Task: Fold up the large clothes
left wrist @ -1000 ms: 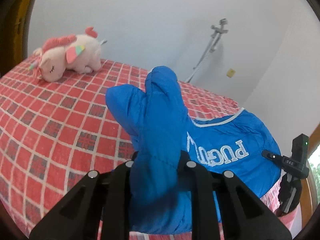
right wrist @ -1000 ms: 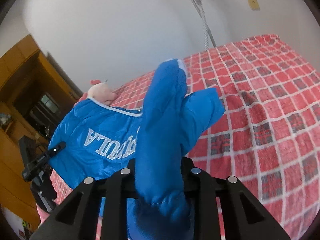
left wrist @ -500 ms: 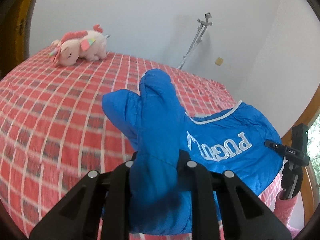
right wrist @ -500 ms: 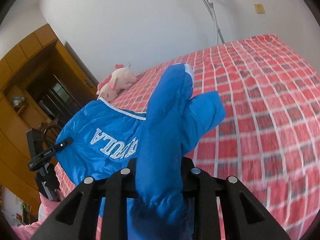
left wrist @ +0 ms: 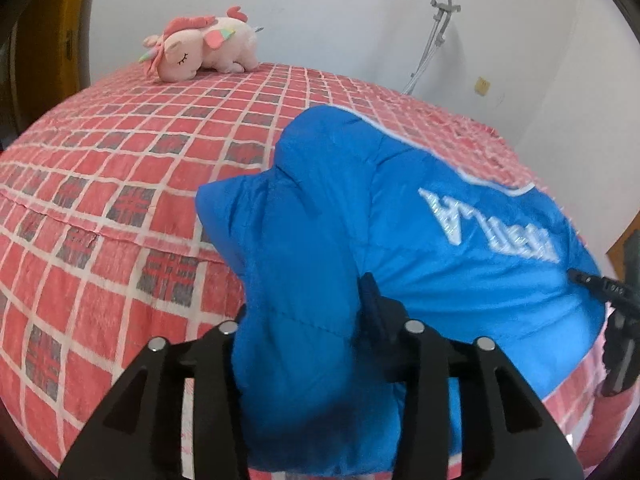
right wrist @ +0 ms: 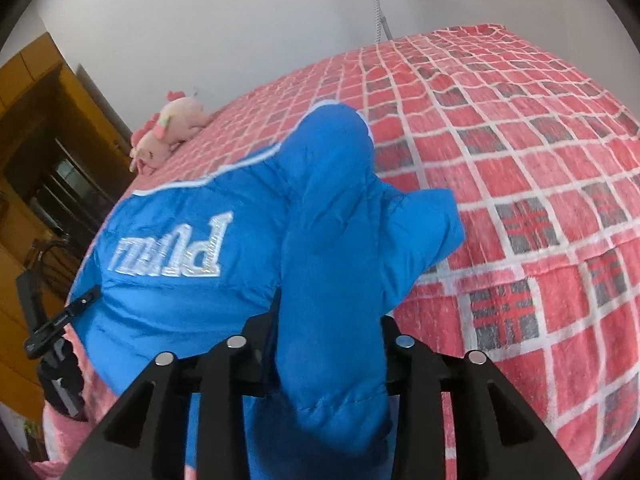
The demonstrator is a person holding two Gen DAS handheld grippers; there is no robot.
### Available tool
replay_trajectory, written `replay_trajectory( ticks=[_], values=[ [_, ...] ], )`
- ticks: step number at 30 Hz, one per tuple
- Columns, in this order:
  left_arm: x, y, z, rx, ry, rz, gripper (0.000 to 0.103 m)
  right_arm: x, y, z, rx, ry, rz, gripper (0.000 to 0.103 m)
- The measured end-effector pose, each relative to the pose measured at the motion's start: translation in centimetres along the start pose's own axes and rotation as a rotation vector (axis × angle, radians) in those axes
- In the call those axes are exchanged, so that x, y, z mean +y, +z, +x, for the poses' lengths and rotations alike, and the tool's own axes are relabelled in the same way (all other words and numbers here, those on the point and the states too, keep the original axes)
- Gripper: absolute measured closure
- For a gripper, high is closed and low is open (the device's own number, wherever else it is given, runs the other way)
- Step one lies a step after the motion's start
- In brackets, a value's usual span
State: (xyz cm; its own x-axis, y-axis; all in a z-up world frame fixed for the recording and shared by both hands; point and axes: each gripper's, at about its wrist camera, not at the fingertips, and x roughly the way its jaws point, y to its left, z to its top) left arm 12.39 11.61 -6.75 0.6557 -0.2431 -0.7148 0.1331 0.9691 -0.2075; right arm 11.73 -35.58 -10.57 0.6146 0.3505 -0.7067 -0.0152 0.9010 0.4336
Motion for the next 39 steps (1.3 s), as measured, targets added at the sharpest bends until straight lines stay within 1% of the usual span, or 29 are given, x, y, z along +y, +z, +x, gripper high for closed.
replay_trajectory(
  ticks=[4, 8, 10, 12, 18, 19, 20, 21, 22, 23, 24, 26, 28, 30, 31, 35, 37, 39],
  values=[
    [0.4, -0.6, 0.6, -0.009, -0.006, -0.017, 0.06, 0.0, -1.0, 0.6, -0.03, -0.023, -0.008, 0.064],
    [0.1, -0.7, 0.7, -0.013, 0.011, -0.016, 0.059, 0.0, -1.4, 0.7, -0.042, -0.033, -0.004, 0.062],
    [0.0, -0.5, 0.5, -0.008, 0.023, -0.019, 0.058, 0.3, -1.2, 0.5, -0.046, -0.048, -0.015, 0.057],
    [-0.1, -0.4, 0.1, 0.0, 0.03, -0.028, 0.057, 0.6, -1.3, -0.1, -0.061, -0.077, -0.012, 0.053],
    [-0.2, -0.4, -2.9, 0.018, 0.025, -0.07, 0.056, 2.3, -2.7, -4.4, -0.157, -0.174, -0.056, 0.052],
    [-0.5, -0.4, -3.4, 0.013, 0.04, -0.069, 0.054, 2.5, -2.8, -4.8, -0.167, -0.177, -0.06, 0.052],
    [-0.9, -0.5, -4.0, -0.001, 0.069, -0.062, 0.051, 2.9, -3.1, -5.7, -0.191, -0.185, -0.071, 0.052],
    [-1.3, -0.6, -4.8, -0.023, 0.104, -0.044, 0.05, 3.2, -3.4, -6.4, -0.208, -0.191, -0.082, 0.052],
    [-1.7, -0.7, -5.4, -0.042, 0.125, -0.031, 0.049, 3.8, -3.8, -7.3, -0.233, -0.203, -0.104, 0.053],
    [-2.1, -0.8, -6.6, -0.078, 0.144, -0.016, 0.049, 4.2, -3.9, -7.8, -0.248, -0.205, -0.124, 0.054],
    [-2.4, -0.8, -7.6, -0.103, 0.148, -0.006, 0.049, 4.7, -4.2, -8.3, -0.26, -0.2, -0.143, 0.055],
    [-3.2, -1.0, -9.2, -0.145, 0.137, 0.019, 0.046, 5.5, -4.8, -9.0, -0.274, -0.174, -0.169, 0.058],
    [-4.1, -1.1, -9.8, -0.162, 0.117, 0.026, 0.045, 6.3, -5.2, -9.0, -0.278, -0.148, -0.193, 0.064],
    [-5.5, -1.6, -9.5, -0.154, 0.081, 0.047, 0.045, 6.9, -5.5, -8.8, -0.279, -0.146, -0.21, 0.07],
    [-6.2, -1.9, -9.2, -0.151, 0.076, 0.058, 0.045, 7.2, -5.7, -8.3, -0.273, -0.156, -0.219, 0.07],
    [-8.6, -2.9, -6.9, -0.126, 0.079, 0.097, 0.045, 7.8, -6.2, -7.0, -0.253, -0.172, -0.221, 0.074],
    [-9.1, -3.3, -6.0, -0.116, 0.071, 0.107, 0.045, 7.8, -6.4, -6.6, -0.248, -0.18, -0.218, 0.074],
    [-9.4, -3.5, -5.0, -0.106, 0.09, 0.108, 0.045, 7.7, -6.4, -6.1, -0.24, -0.188, -0.217, 0.074]
  ],
)
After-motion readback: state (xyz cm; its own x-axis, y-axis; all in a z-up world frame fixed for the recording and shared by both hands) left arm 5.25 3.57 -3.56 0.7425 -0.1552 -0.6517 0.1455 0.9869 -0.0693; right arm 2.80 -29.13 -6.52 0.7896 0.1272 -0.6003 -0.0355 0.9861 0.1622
